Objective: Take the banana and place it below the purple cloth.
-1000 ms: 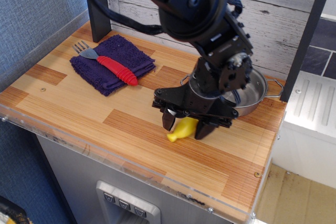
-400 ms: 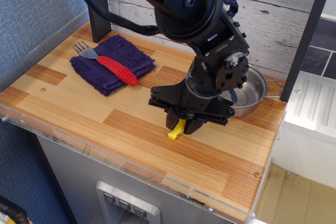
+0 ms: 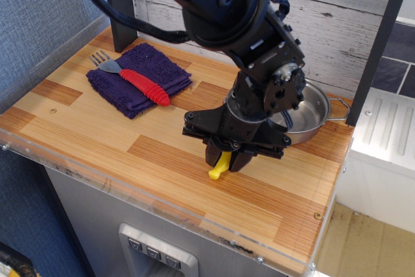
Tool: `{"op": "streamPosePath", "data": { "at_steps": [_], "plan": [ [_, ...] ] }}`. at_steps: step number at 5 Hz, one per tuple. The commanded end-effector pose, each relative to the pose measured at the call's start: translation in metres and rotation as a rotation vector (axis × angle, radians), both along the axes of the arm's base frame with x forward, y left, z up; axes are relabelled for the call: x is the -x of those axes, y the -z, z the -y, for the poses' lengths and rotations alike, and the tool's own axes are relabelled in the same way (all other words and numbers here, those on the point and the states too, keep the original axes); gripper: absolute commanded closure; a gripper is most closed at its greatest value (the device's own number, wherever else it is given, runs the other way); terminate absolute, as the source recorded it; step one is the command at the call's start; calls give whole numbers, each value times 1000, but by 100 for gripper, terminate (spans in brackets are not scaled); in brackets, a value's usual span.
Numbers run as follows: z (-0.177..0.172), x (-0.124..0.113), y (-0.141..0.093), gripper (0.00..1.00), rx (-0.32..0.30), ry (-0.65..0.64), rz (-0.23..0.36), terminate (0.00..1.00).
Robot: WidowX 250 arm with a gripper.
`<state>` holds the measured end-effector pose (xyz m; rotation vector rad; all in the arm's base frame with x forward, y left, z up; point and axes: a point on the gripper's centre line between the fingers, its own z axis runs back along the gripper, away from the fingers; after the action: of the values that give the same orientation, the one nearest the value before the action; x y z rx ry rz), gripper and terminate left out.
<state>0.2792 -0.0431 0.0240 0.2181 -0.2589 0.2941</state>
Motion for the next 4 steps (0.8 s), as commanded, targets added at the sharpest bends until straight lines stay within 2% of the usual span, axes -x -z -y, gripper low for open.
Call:
{"op": "streamPosePath", "data": {
  "at_steps": [1,2,3,4],
  "plan": [
    [7,-7,-76,100,15,20,198,0],
    [6,-8,-109,100,15,-8,257,0],
    [-8,-13,-124,100,76,-118,295,0],
    [-26,-26,-128,100,113,-251,297,0]
  ]
}}
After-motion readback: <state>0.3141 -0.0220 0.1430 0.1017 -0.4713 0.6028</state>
